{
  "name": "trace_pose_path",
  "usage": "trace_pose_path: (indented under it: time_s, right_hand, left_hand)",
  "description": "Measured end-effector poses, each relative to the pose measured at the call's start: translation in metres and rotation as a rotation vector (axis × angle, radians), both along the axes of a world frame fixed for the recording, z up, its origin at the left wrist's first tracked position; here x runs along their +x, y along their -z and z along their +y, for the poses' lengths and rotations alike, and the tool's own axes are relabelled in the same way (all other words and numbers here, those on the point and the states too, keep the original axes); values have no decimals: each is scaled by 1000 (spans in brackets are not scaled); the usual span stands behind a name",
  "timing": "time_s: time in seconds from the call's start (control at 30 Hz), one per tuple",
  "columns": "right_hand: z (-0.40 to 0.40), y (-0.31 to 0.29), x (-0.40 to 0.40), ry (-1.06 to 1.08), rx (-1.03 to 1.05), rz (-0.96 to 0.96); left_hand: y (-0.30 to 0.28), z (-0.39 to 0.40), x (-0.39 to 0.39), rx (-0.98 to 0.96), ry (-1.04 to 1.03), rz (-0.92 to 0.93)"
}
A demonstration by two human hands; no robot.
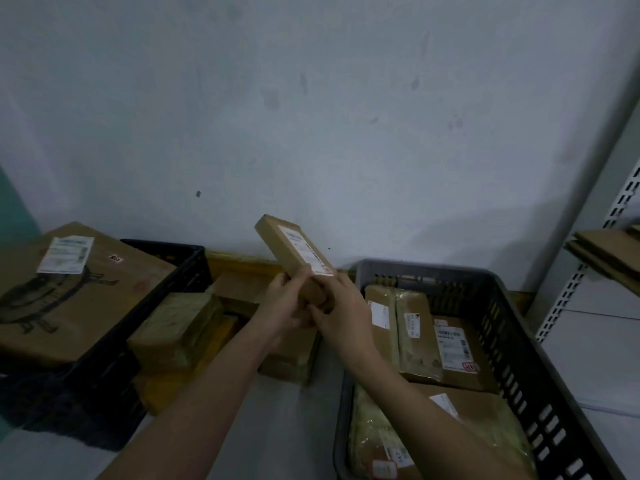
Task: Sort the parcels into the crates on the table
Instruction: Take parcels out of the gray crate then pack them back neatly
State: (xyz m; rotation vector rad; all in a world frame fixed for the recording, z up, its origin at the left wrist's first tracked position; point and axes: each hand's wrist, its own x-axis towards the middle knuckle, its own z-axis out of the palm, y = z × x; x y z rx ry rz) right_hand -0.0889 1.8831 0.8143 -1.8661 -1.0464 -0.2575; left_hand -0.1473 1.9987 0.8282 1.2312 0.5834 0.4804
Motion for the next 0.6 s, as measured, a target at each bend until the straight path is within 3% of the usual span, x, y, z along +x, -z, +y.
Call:
trace_pose_path:
  time_s: [0.1,0.17,0.27,0.37,0.47,0.6]
  right_hand:
    - [-5,2,-1,-100,-58,-40]
    - [-8,0,1,-199,-58,35]
    - [-12,-2,13,-70,50,151]
    - [-19,-2,32,98,62,368]
    - [-24,-3,38,-4,137,641]
    - [-24,-1,38,-29,219,757]
  left_hand:
    - [6,0,-2,-1,-46,-1]
    - [9,4,-4,-4,-74,-30]
    - [9,11,-10,-7,-56,-48]
    - [6,14,-13,2,-40,-46]
    - [3,12,-13,4,-31,-30]
    - [4,9,-11,8,-15,-22]
